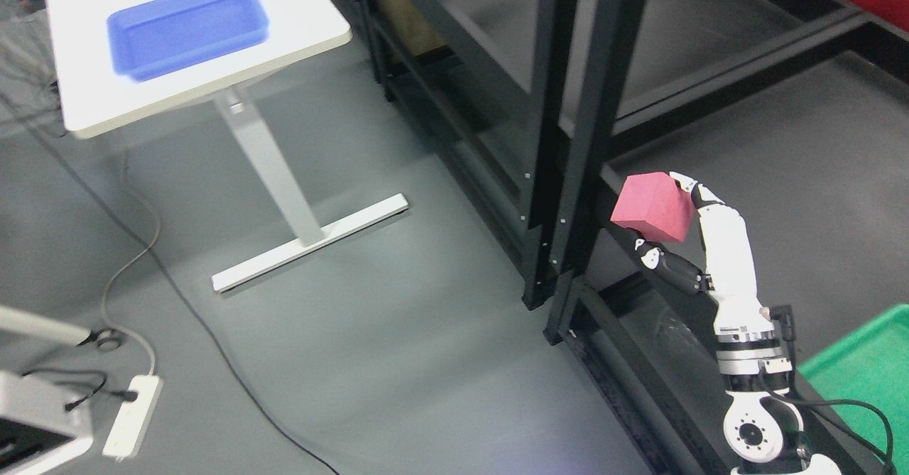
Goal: Pick pink block from left shelf to tray
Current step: 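Turn and drive toward the white table holding the block in the right hand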
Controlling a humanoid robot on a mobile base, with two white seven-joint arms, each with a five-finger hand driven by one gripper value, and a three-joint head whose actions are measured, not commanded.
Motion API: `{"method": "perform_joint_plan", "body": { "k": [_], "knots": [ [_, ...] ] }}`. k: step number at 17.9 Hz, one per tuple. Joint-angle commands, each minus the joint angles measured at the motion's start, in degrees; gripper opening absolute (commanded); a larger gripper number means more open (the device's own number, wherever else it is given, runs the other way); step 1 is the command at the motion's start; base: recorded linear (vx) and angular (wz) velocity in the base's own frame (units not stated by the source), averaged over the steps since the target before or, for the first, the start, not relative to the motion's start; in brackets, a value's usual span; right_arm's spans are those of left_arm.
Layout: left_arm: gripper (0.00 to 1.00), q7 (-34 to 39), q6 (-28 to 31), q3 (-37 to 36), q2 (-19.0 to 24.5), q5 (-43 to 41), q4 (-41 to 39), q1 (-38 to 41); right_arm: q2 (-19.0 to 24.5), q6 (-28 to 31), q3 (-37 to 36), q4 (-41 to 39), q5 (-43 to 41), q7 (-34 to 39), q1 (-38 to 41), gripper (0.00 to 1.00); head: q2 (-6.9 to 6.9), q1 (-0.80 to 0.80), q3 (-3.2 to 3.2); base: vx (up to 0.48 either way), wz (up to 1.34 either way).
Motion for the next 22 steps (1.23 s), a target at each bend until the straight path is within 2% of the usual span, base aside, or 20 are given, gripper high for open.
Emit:
{"method": "perform_joint_plan", "body": {
  "k": [1,11,22],
  "knots": [
    [1.0,-0.04,-0.03,-0.03,1.0,-0.09,0.0,0.35,-1.48,0.01,-1.33,-0.03,0.0,-0.01,0.0,0.06,0.0,0.0,0.0,-0.109,0.94],
    [1.0,-0.04,-0.03,-0.03,1.0,-0.09,0.0,0.35,-1.48,0.01,-1.24,0.06,0.0,-0.01,0.0,0.06,0.02,0.0,0.0,-0.087,0.71],
    [1.0,-0.04,-0.03,-0.03,1.0,-0.09,0.0,0.26,-1.39,0.01,-1.24,0.06,0.0,-0.01,0.0,0.06,0.02,0.0,0.0,-0.017,0.11]
  ]
}}
